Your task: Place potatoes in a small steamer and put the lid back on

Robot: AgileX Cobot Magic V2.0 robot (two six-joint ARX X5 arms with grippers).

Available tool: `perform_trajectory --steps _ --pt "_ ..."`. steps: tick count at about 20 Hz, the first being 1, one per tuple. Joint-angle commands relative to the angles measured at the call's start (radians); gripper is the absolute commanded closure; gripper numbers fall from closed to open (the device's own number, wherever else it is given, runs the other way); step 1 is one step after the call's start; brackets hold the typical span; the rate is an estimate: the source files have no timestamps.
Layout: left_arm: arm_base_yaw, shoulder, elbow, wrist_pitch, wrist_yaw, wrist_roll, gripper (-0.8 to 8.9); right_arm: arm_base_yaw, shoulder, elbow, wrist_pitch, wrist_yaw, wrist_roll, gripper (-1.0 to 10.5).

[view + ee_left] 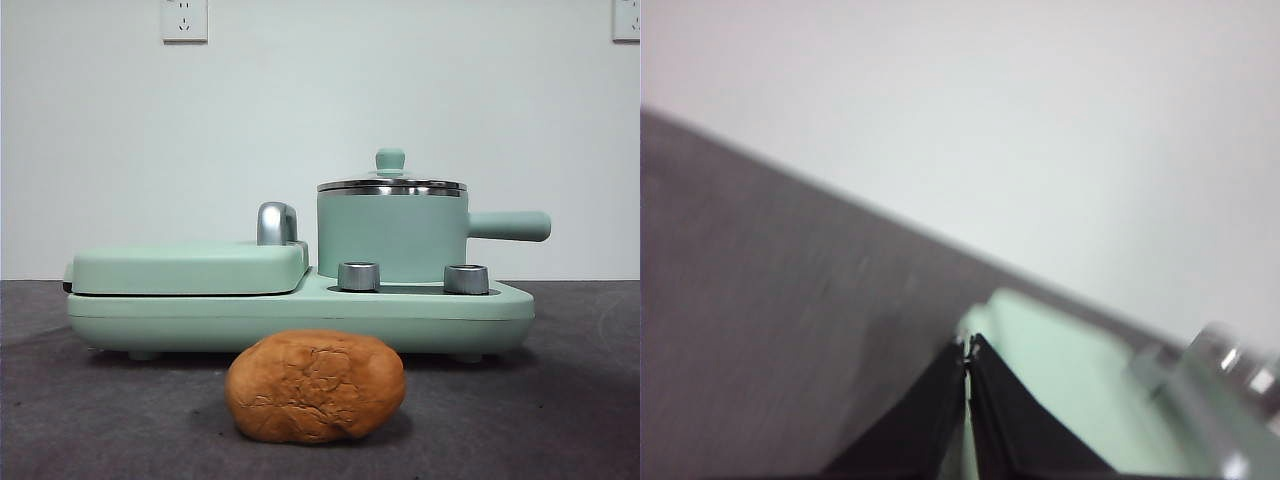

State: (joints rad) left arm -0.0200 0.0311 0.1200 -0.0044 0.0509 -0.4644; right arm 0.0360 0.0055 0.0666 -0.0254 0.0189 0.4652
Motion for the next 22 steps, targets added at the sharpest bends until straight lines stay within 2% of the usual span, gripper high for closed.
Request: perform_trajectory --steps 1,6,12,18,22 --pt "0.001 0.036 0.088 0.011 -0.003 -0.004 8.05 0.001 0.001 0.07 -0.005 -0.01 0.066 9.3" --pt "0.001 0.15 0.233 -0.048 0.011 0.083 8.05 0.001 0.042 0.19 -0.066 -0.06 -0.004 9.3" --pt "0.001 0.331 0.426 -0.134 0.156 0.255 8.05 0.001 0.153 0.337 -0.122 -0.151 -0.193 9.3" --pt "0.0 0.515 0.586 -0.224 0.323 0.406 8.05 0.001 0.319 0.479 -0.216 -0.299 -0.397 9.3" --pt "-0.006 0.616 0.673 -0.306 0.391 0.536 8.05 0.001 0.426 0.556 -0.29 -0.375 -0.503 9.3"
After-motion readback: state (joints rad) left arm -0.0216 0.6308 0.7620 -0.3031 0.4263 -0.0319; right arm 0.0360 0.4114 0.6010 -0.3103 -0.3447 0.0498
